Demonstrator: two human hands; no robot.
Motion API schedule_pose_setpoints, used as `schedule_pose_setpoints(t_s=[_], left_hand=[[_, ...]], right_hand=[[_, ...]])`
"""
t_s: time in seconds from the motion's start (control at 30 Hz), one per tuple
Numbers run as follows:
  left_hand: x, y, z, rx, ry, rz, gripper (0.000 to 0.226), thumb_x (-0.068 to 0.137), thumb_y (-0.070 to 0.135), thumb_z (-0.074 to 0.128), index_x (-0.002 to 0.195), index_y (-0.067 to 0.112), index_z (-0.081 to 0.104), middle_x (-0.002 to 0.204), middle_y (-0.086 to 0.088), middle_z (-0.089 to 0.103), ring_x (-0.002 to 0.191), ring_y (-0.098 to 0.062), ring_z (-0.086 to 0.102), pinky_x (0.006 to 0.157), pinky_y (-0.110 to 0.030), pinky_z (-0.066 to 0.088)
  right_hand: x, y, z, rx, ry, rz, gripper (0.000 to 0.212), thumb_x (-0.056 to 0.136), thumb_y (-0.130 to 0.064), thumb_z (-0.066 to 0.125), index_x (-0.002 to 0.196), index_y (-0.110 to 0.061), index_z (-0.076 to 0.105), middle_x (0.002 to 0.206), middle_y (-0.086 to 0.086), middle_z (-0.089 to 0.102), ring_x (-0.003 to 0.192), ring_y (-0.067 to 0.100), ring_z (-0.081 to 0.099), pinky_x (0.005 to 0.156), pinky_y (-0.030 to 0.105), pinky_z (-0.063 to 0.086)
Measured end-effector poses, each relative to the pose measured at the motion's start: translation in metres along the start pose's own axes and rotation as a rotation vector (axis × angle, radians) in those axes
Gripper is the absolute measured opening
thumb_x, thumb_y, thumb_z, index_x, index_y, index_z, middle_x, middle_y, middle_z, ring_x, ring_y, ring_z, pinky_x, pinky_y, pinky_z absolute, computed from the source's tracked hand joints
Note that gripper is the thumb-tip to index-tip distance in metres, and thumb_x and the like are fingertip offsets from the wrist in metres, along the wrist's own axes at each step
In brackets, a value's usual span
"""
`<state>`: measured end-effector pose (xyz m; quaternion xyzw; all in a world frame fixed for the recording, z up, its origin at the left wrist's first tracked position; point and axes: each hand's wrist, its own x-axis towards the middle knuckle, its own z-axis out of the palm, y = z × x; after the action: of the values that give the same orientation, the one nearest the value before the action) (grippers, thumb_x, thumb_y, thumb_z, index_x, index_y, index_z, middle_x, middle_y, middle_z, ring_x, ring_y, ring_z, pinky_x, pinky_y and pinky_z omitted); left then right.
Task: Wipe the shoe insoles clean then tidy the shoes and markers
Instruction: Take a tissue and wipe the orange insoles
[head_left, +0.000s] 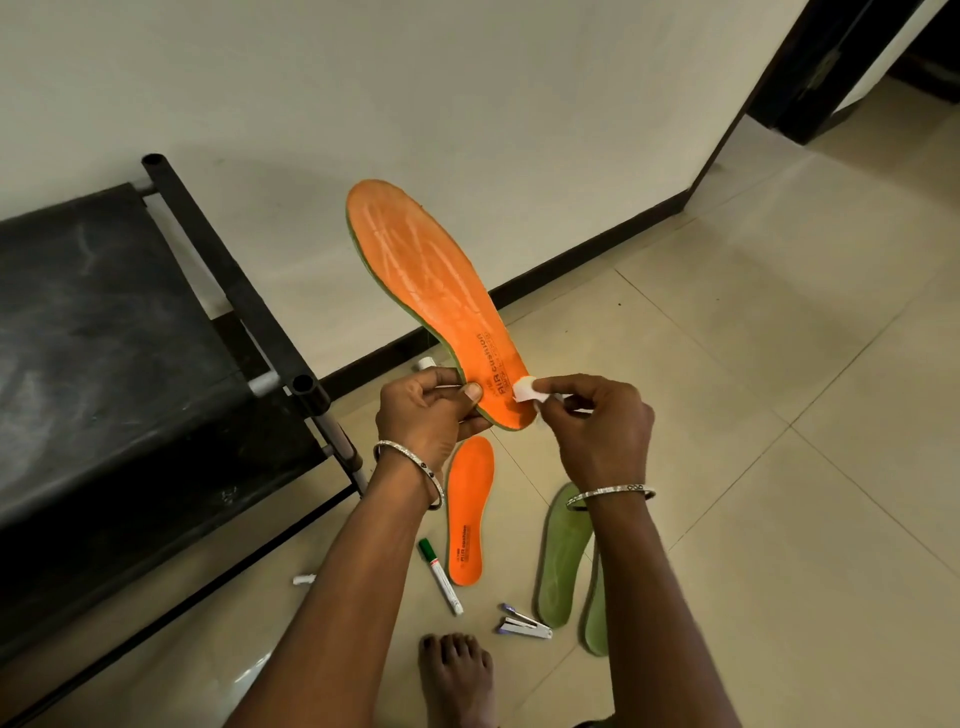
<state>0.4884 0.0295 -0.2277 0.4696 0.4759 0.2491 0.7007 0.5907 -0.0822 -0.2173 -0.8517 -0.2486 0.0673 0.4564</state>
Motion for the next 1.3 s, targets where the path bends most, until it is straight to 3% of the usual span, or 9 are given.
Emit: schedule_pose_setpoints(t_s=[0.23, 0.43, 0.6, 0.7, 0.77, 0.93, 1.1, 1.2, 1.3], left_hand=[[0.004, -0.003, -0.002, 0.028, 0.004, 0.008, 0.011, 0.087, -0.002, 0.071, 0.09, 0.009, 0.071, 0.089, -0.013, 0.077, 0.081, -0.026, 0.076, 0.072, -0.041, 0.062], [0.003, -0.002, -0.001, 0.021, -0.015, -0.003, 0.01, 0.089, -0.001, 0.069, 0.094, 0.007, 0.07, 0.087, -0.011, 0.077, 0.076, -0.021, 0.076, 0.064, -0.032, 0.061], [0.004, 0.005, -0.002, -0.044, -0.05, -0.031, 0.009, 0.091, 0.001, 0.066, 0.089, 0.008, 0.071, 0.087, -0.006, 0.077, 0.077, -0.018, 0.076, 0.064, -0.029, 0.06], [0.003, 0.008, 0.0, -0.169, -0.051, -0.069, 0.01, 0.093, 0.008, 0.06, 0.084, 0.01, 0.065, 0.083, -0.004, 0.075, 0.081, -0.021, 0.072, 0.071, -0.034, 0.059], [0.003, 0.01, 0.0, -0.307, -0.065, -0.133, 0.009, 0.094, 0.014, 0.055, 0.095, 0.009, 0.063, 0.095, -0.009, 0.074, 0.092, -0.029, 0.069, 0.081, -0.043, 0.057], [0.0, 0.015, -0.001, -0.605, -0.259, -0.31, 0.047, 0.096, 0.021, 0.037, 0.137, 0.003, 0.05, 0.129, -0.026, 0.063, 0.111, -0.042, 0.066, 0.089, -0.05, 0.056], [0.001, 0.014, -0.005, -0.613, -0.279, -0.315, 0.052, 0.095, 0.02, 0.031, 0.141, 0.0, 0.046, 0.128, -0.029, 0.062, 0.113, -0.039, 0.065, 0.095, -0.052, 0.052], [-0.001, 0.014, -0.005, -0.57, -0.287, -0.307, 0.052, 0.095, 0.021, 0.032, 0.141, 0.001, 0.046, 0.129, -0.029, 0.062, 0.117, -0.038, 0.062, 0.092, -0.047, 0.053], [-0.005, 0.018, -0.004, -0.597, -0.312, -0.33, 0.049, 0.097, 0.022, 0.03, 0.136, 0.0, 0.049, 0.127, -0.028, 0.062, 0.104, -0.033, 0.065, 0.088, -0.044, 0.056]], right_hand=[[-0.006, -0.01, -0.003, 0.094, -0.28, -0.091, 0.012, 0.077, -0.015, 0.081, 0.087, -0.022, 0.082, 0.078, -0.008, 0.076, 0.073, 0.005, 0.069, 0.067, 0.013, 0.052], [0.002, 0.004, -0.007, 0.05, -0.081, 0.048, 0.013, 0.08, -0.013, 0.08, 0.091, -0.018, 0.081, 0.08, -0.004, 0.076, 0.069, 0.008, 0.069, 0.062, 0.007, 0.048], [0.002, 0.004, -0.012, 0.467, -0.268, 0.343, 0.015, 0.078, -0.004, 0.081, 0.09, -0.012, 0.078, 0.091, 0.008, 0.076, 0.08, 0.026, 0.074, 0.077, 0.034, 0.061], [-0.001, -0.001, -0.009, 0.623, -0.393, 0.403, 0.016, 0.08, 0.003, 0.076, 0.095, -0.003, 0.075, 0.09, 0.016, 0.076, 0.089, 0.035, 0.072, 0.08, 0.037, 0.06], [-0.002, -0.003, -0.006, 0.651, -0.433, 0.408, 0.018, 0.08, 0.005, 0.075, 0.097, 0.001, 0.074, 0.091, 0.018, 0.075, 0.088, 0.034, 0.073, 0.079, 0.036, 0.06], [-0.005, -0.007, 0.0, 0.584, -0.445, 0.345, 0.016, 0.078, 0.005, 0.077, 0.094, 0.002, 0.075, 0.084, 0.017, 0.075, 0.07, 0.021, 0.072, 0.066, 0.028, 0.056], [-0.006, -0.011, 0.003, 0.401, -0.327, 0.167, 0.014, 0.076, -0.012, 0.084, 0.09, -0.011, 0.079, 0.081, 0.005, 0.076, 0.075, 0.022, 0.074, 0.073, 0.037, 0.06], [-0.008, -0.017, 0.005, 0.19, -0.199, -0.001, 0.014, 0.077, -0.018, 0.083, 0.091, -0.019, 0.08, 0.082, -0.006, 0.076, 0.072, 0.008, 0.07, 0.068, 0.023, 0.058], [-0.013, -0.024, 0.005, 0.088, -0.321, -0.134, 0.015, 0.076, -0.015, 0.083, 0.09, -0.022, 0.081, 0.083, -0.008, 0.075, 0.073, 0.004, 0.068, 0.068, 0.016, 0.054]])
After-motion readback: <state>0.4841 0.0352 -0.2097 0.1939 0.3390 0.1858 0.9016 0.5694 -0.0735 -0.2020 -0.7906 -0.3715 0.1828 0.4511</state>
